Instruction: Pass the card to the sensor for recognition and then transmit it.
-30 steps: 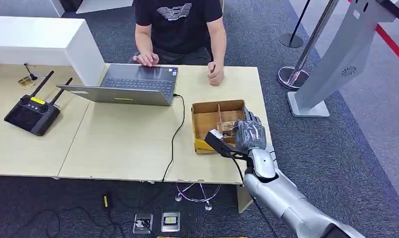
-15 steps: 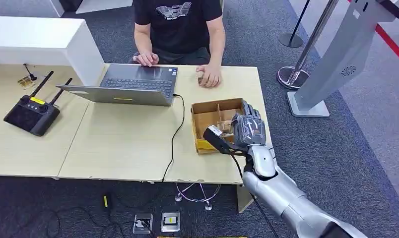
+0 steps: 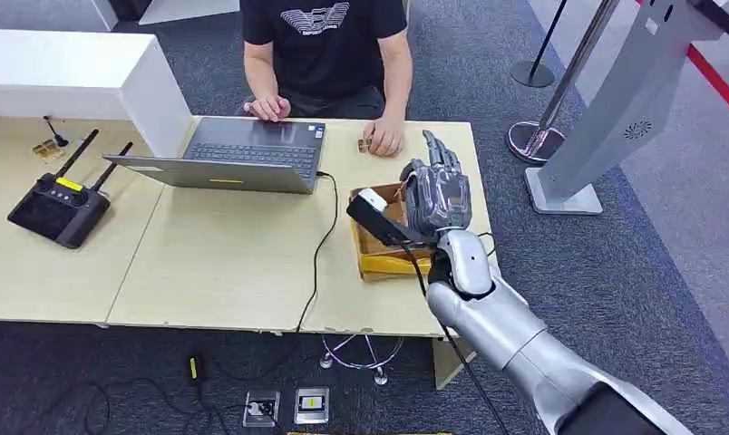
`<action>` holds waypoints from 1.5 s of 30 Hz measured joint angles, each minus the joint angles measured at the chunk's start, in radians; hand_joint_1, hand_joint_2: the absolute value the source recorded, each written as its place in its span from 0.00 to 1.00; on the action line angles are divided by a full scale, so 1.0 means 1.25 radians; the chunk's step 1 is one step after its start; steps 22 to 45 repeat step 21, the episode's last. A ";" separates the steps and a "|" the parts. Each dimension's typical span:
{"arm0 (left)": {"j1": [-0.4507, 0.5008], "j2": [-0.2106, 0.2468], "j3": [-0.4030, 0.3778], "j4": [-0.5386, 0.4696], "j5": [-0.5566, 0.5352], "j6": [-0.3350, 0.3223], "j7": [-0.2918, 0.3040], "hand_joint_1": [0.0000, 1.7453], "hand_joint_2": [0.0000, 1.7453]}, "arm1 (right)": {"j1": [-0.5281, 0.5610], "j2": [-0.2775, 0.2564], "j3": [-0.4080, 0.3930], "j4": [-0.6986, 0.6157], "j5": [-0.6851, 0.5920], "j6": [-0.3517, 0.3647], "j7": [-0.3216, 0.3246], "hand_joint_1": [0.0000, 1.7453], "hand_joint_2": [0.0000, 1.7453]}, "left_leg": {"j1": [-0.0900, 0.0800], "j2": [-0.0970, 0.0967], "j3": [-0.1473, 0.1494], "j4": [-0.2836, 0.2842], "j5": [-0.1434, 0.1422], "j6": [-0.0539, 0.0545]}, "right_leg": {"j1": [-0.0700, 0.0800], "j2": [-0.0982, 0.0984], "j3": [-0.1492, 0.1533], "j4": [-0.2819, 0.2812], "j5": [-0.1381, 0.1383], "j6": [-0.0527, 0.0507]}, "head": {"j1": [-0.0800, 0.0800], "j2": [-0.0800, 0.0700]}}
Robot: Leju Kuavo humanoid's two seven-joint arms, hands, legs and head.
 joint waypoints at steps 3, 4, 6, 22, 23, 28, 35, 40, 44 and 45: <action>-0.002 -0.002 0.000 0.000 0.000 0.000 0.000 0.00 0.00 | -0.002 0.004 0.000 0.002 -0.020 -0.002 -0.010 1.00 1.00 | 0.000 0.000 0.000 0.000 0.000 0.000 | 0.000 0.000 0.000 0.000 0.000 0.000 | 0.000 0.000; -0.003 -0.003 0.000 0.000 0.000 0.000 0.000 0.00 0.00 | -0.004 0.005 0.000 0.004 -0.026 -0.002 -0.011 1.00 1.00 | 0.000 0.000 0.000 0.000 0.000 0.000 | 0.000 0.000 0.000 0.000 0.000 0.000 | 0.000 0.000; -0.004 -0.004 0.000 0.000 -0.001 0.000 0.002 0.00 0.00 | -0.007 0.007 0.000 0.009 -0.032 -0.002 -0.011 1.00 1.00 | 0.000 0.000 0.000 0.000 0.000 0.000 | 0.000 0.000 0.000 0.000 0.000 0.000 | 0.000 0.000; -0.005 -0.009 0.000 0.000 -0.002 0.000 0.008 0.00 0.00 | -0.019 0.007 0.000 0.031 -0.041 0.002 -0.005 1.00 1.00 | 0.000 0.000 0.000 0.000 0.000 0.000 | 0.000 0.000 0.000 0.000 0.000 0.000 | 0.000 0.000; -0.005 -0.009 0.000 0.000 -0.002 0.000 0.008 0.00 0.00 | -0.019 0.007 0.000 0.031 -0.041 0.002 -0.005 1.00 1.00 | 0.000 0.000 0.000 0.000 0.000 0.000 | 0.000 0.000 0.000 0.000 0.000 0.000 | 0.000 0.000; -0.005 -0.009 0.000 0.000 -0.002 0.000 0.008 0.00 0.00 | -0.019 0.007 0.000 0.031 -0.041 0.002 -0.005 1.00 1.00 | 0.000 0.000 0.000 0.000 0.000 0.000 | 0.000 0.000 0.000 0.000 0.000 0.000 | 0.000 0.000; -0.005 -0.009 0.000 0.000 -0.002 0.000 0.008 0.00 0.00 | -0.019 0.007 0.000 0.031 -0.041 0.002 -0.005 1.00 1.00 | 0.000 0.000 0.000 0.000 0.000 0.000 | 0.000 0.000 0.000 0.000 0.000 0.000 | 0.000 0.000; -0.005 -0.009 0.000 0.000 -0.002 0.000 0.008 0.00 0.00 | -0.019 0.007 0.000 0.031 -0.041 0.002 -0.005 1.00 1.00 | 0.000 0.000 0.000 0.000 0.000 0.000 | 0.000 0.000 0.000 0.000 0.000 0.000 | 0.000 0.000; -0.005 -0.009 0.000 0.000 -0.002 0.000 0.008 0.00 0.00 | -0.019 0.007 0.000 0.031 -0.041 0.002 -0.005 1.00 1.00 | 0.000 0.000 0.000 0.000 0.000 0.000 | 0.000 0.000 0.000 0.000 0.000 0.000 | 0.000 0.000; -0.005 -0.009 0.000 0.000 -0.002 0.000 0.008 0.00 0.00 | -0.019 0.007 0.000 0.031 -0.041 0.002 -0.005 1.00 1.00 | 0.000 0.000 0.000 0.000 0.000 0.000 | 0.000 0.000 0.000 0.000 0.000 0.000 | 0.000 0.000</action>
